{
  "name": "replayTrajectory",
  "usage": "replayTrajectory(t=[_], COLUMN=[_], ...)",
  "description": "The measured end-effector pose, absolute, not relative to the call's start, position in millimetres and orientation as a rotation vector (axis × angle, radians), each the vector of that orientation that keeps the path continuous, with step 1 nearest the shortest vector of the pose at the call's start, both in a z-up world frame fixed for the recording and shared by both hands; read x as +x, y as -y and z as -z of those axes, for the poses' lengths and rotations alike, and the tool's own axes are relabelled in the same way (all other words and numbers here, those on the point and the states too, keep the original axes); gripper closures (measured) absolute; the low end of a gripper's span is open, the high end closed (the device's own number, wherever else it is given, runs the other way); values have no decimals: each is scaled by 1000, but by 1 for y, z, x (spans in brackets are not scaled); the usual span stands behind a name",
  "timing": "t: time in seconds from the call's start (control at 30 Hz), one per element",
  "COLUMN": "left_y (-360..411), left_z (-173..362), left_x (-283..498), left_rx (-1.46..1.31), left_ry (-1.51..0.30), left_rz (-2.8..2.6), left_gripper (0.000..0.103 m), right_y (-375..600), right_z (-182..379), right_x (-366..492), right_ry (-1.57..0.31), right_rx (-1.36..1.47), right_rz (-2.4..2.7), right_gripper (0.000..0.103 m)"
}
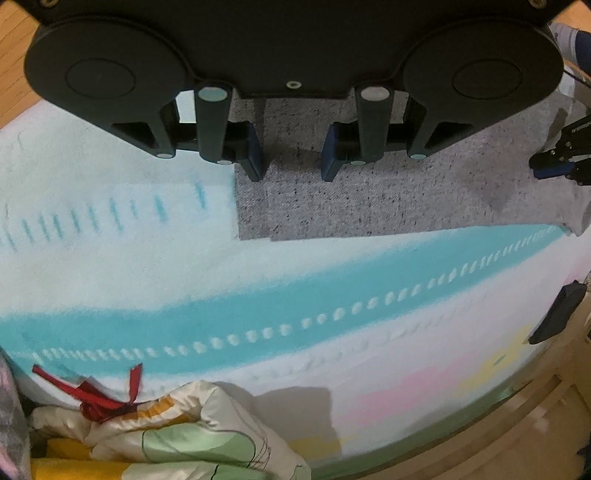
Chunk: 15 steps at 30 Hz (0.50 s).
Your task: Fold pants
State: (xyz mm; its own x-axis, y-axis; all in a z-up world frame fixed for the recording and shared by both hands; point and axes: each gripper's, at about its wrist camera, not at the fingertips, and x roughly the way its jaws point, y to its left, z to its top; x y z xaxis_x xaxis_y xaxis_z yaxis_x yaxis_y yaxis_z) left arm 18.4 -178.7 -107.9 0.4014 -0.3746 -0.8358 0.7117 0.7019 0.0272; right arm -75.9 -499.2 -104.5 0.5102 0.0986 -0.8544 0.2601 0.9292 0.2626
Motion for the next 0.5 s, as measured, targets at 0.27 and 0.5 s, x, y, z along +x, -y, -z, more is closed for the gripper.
replayTrajectory(t=[0.27, 0.5], left_y=[179, 185], left_z=[107, 98], left_x=[19, 19], left_rx=[404, 368], left_ry=[-928, -910], left_rz=[710, 720], left_gripper=[87, 87], right_y=[504, 488], right_z=[111, 92], right_x=[-75, -79], right_ry=[-1036, -1025], right_rx=[482, 358], right_rz=[79, 134], right_gripper=[60, 95])
